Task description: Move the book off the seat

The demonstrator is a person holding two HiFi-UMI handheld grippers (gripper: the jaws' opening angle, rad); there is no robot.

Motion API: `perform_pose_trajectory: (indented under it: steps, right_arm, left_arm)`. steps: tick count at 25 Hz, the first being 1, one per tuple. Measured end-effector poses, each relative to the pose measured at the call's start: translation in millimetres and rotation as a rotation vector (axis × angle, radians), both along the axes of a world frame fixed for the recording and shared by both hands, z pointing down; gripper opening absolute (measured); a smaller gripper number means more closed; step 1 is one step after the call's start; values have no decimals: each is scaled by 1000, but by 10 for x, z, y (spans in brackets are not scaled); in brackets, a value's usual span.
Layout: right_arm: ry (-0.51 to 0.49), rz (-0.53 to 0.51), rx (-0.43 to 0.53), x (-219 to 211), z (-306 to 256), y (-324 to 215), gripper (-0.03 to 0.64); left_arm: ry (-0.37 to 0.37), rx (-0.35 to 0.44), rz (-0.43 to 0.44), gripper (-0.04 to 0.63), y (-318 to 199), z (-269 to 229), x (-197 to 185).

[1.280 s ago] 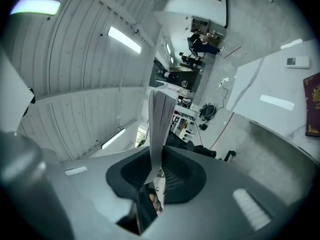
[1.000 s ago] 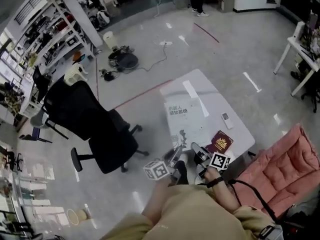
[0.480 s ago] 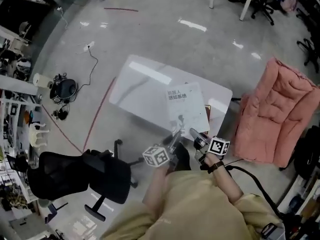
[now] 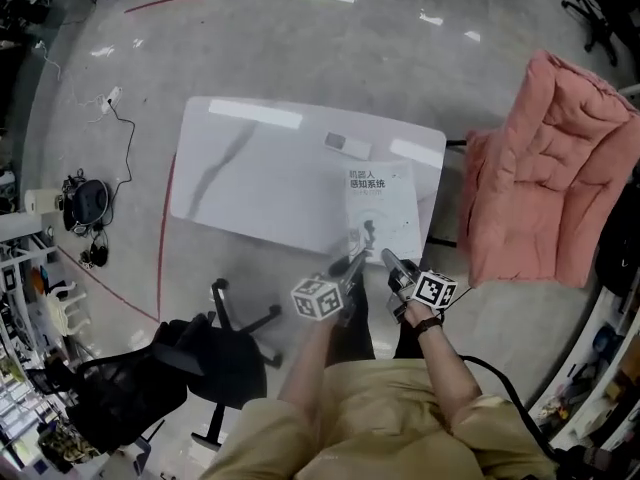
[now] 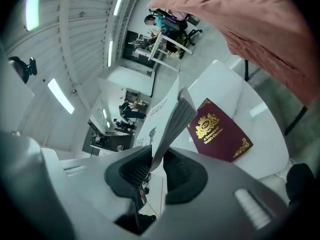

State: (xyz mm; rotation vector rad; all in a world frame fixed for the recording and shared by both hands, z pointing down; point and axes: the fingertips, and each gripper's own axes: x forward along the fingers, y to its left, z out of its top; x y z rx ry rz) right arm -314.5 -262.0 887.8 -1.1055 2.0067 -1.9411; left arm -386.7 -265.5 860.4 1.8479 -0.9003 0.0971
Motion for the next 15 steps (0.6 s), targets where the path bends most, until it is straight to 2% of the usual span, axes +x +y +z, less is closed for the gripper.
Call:
perform_pose_trajectory:
  steps: [3, 7, 11, 15]
  right_arm:
    - [27, 23, -73, 50, 522, 179, 74]
    - [33, 23, -75, 0, 1048, 86, 70]
    - [48, 38, -96, -49, 1357, 108, 66]
    - [47, 114, -207, 21, 1629, 193, 85]
  left_arm:
    - [-15, -68, 28, 74, 132, 502, 30]
    - [-37, -83, 49, 73, 74, 1122, 15]
    - [-29, -140, 1, 67, 122, 1497, -63]
    - [-79, -192, -22, 75, 239, 1754, -31]
